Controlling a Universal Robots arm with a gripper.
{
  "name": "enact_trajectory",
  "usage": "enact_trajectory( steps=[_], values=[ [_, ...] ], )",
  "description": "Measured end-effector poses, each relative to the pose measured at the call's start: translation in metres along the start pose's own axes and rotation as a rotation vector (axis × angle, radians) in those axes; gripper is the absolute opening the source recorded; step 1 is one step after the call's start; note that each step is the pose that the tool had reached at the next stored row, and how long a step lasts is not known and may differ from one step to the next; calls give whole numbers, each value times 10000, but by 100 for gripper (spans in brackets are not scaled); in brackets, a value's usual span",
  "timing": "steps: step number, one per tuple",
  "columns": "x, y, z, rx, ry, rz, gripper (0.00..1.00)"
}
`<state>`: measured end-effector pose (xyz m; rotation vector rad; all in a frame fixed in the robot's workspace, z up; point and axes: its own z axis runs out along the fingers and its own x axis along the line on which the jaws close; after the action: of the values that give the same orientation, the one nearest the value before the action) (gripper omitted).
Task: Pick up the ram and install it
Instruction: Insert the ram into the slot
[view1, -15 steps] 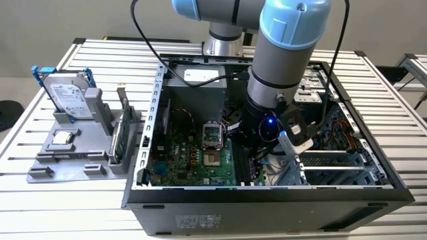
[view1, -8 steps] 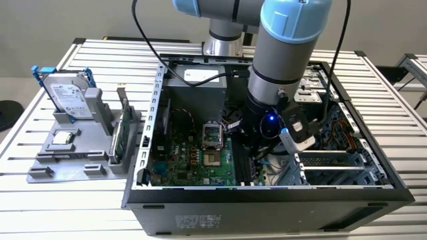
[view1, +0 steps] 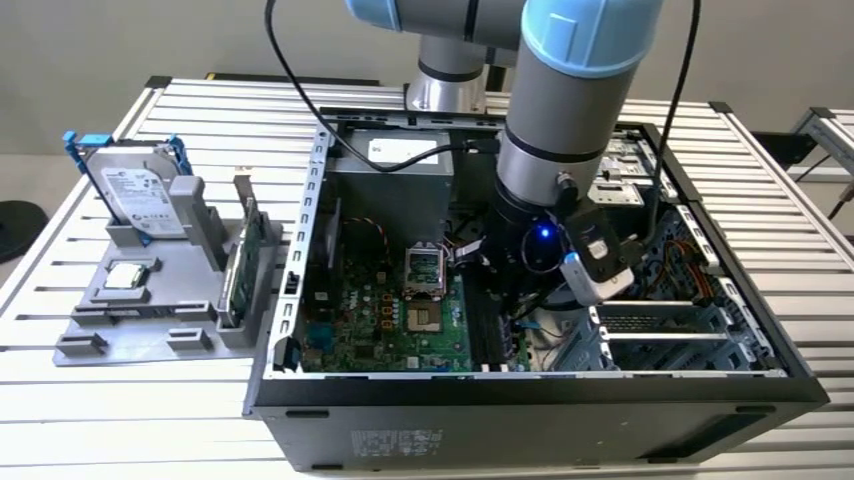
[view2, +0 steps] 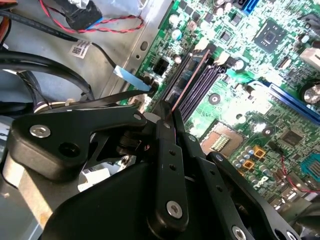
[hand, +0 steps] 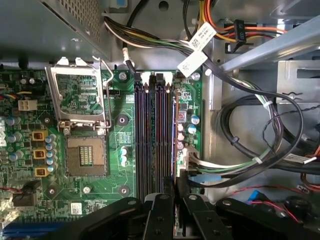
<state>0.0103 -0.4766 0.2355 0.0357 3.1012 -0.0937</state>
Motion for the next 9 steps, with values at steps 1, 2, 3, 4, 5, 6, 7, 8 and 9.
enact_trajectory(
  steps=[1, 2, 3, 4, 5, 6, 7, 8, 9],
  values=[
    [0, -2, -1, 28, 0, 0, 0],
    [0, -3, -3, 64, -1, -2, 0],
    [0, -4, -2, 120, -3, -6, 0],
    [1, -4, -2, 242, -6, -13, 0],
    [1, -2, -3, 427, -11, -24, 0],
    [0, -1, -3, 607, -15, -33, 0],
    [0, 6, -4, 794, -18, -40, 0],
    [1, 17, -4, 950, -17, -47, 0],
    [1, 19, -3, 1019, -15, -50, 0]
  ],
)
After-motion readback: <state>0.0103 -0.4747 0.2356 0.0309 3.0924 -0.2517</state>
